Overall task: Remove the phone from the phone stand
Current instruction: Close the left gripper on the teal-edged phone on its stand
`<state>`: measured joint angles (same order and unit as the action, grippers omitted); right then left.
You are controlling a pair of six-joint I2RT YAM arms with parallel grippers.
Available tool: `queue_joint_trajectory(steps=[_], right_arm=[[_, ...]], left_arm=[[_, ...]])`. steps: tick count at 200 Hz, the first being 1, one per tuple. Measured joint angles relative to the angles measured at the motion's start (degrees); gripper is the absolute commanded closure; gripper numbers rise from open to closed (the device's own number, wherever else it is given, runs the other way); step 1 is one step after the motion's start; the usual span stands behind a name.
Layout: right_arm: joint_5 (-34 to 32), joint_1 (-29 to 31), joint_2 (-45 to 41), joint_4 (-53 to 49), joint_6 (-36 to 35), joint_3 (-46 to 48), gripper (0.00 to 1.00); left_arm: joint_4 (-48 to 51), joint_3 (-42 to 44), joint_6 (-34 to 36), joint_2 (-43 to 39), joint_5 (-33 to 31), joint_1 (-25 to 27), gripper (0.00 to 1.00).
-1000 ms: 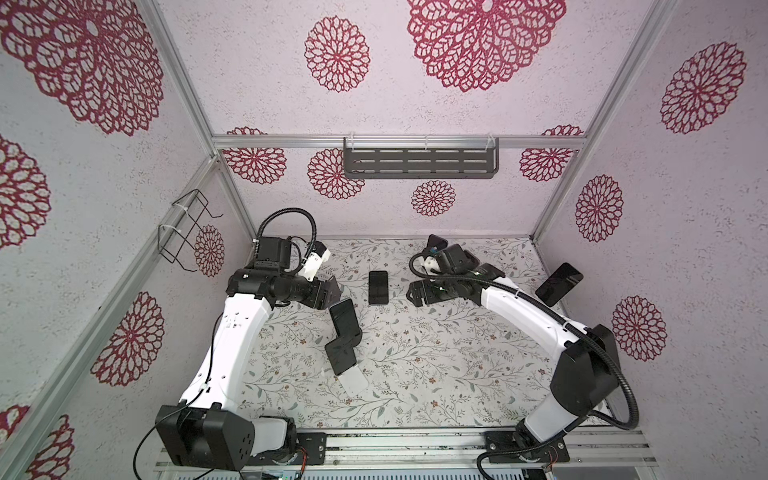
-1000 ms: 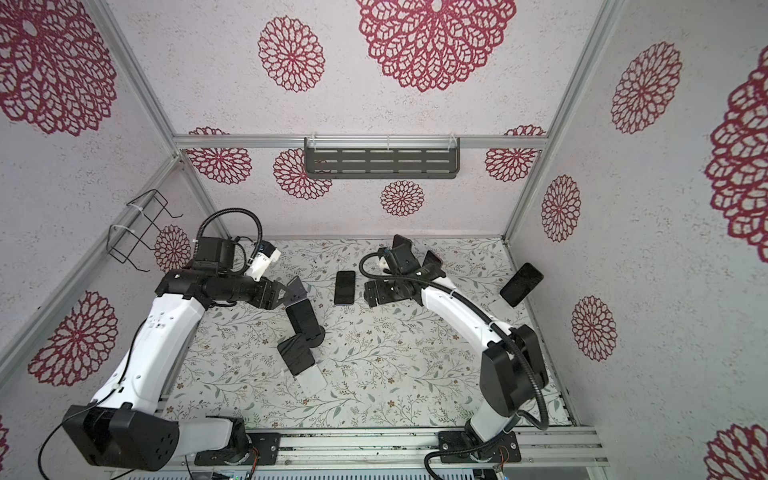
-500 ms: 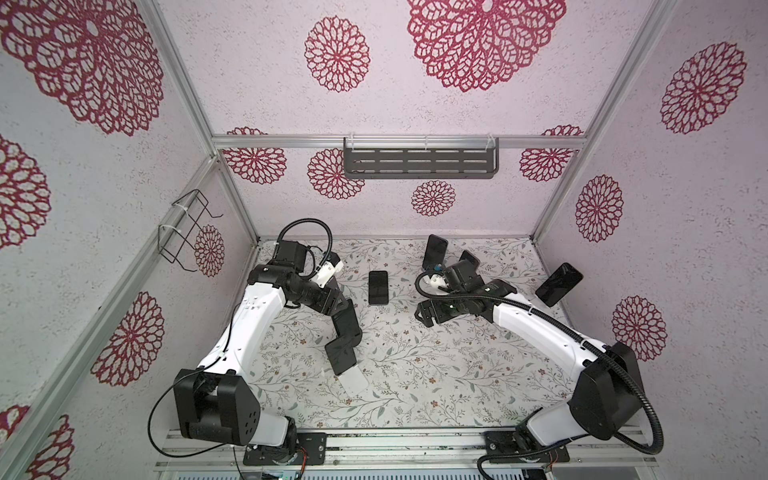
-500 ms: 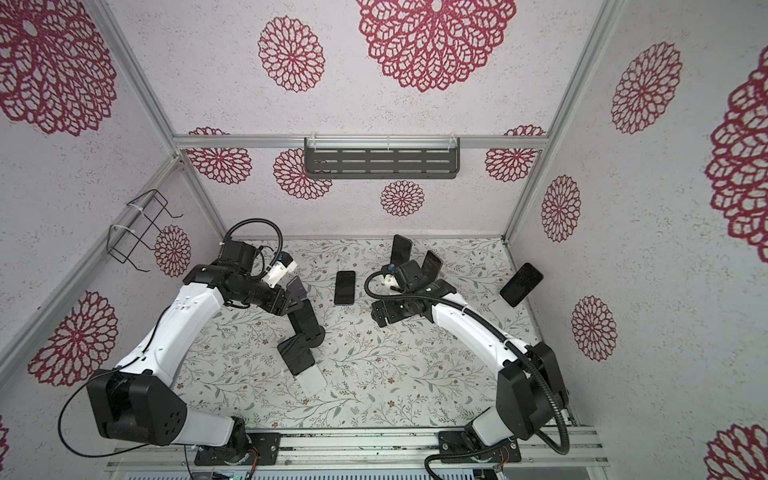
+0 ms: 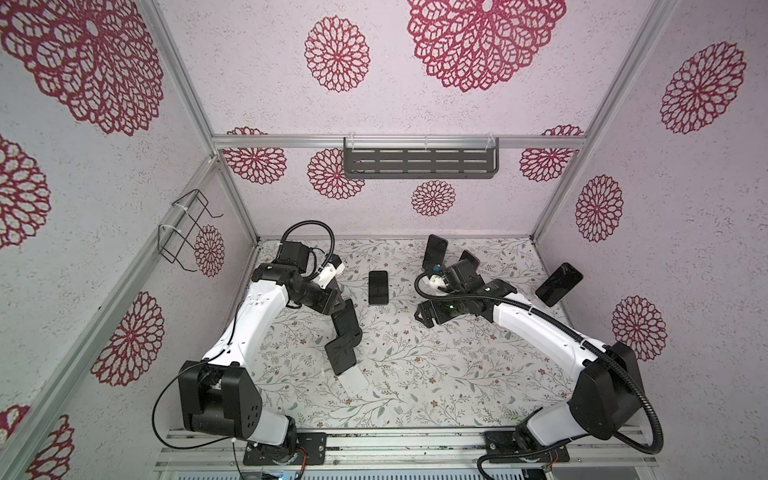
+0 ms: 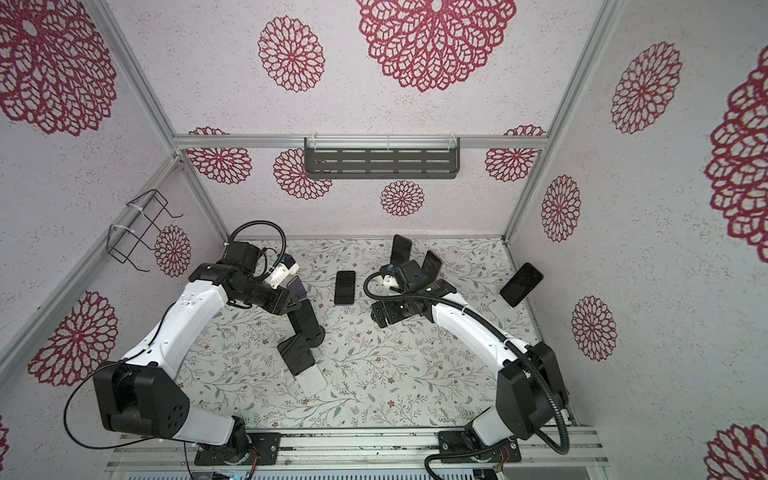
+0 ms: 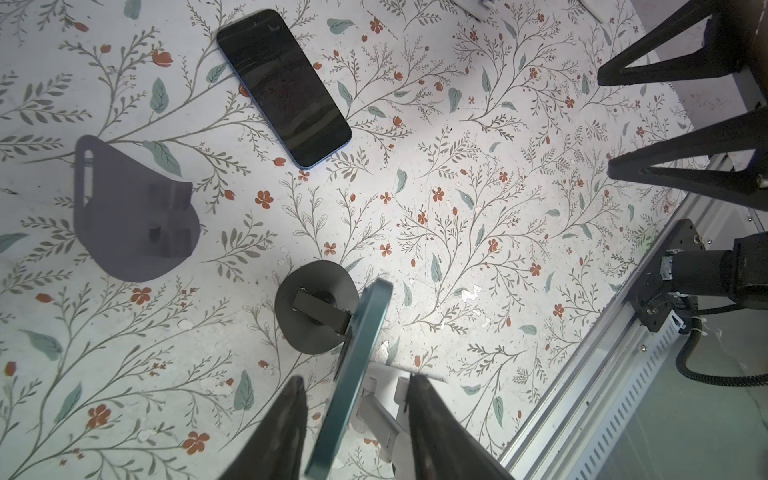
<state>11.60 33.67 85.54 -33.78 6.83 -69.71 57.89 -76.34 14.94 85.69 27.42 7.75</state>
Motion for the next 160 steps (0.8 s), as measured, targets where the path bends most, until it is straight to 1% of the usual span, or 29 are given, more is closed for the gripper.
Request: queue_joint_trajectory(steps=[13,27,41,54,81,99,130,160], right_arm=[[0.46,0.0,0.0,-0.02,-0.28,0.0,0.08],[0.72,0.0,0.02,-0.11,-0.52,-0.02,0.11],[0.87,0.0,0.13,-0.26,-0.85,-0.02,0.14],[1.22,0.0,0.26,-0.44,-0.98,-0.02,0.15],[1.99,0.0,0.31,-0.57,-1.05,-0.02,0.16],[2.16,0.0,0.31,-0.59,-1.05,-0.02,0.16],[2.19,0.0,0.31,-0.59,-1.05,0.0,0.16],[2.16,0.0,0.31,-0.59,-1.11,-0.02,0.17]], left_arm=[[0.02,0.0,0.0,0.39,0.0,0.02,0.58],[0.07,0.0,0.0,0.83,-0.09,0.02,0.58],[0.13,0.0,0.0,1.27,-0.13,0.02,0.6],[0.31,0.0,-0.11,1.68,-0.13,0.02,0.65],[0.5,0.0,-0.26,1.99,-0.28,0.02,0.8],[0.63,0.0,-0.26,1.99,-0.35,0.04,0.87],[0.85,0.0,-0.5,1.99,-0.09,0.09,0.96],[0.9,-0.11,-0.85,1.95,0.35,0.09,1.0]])
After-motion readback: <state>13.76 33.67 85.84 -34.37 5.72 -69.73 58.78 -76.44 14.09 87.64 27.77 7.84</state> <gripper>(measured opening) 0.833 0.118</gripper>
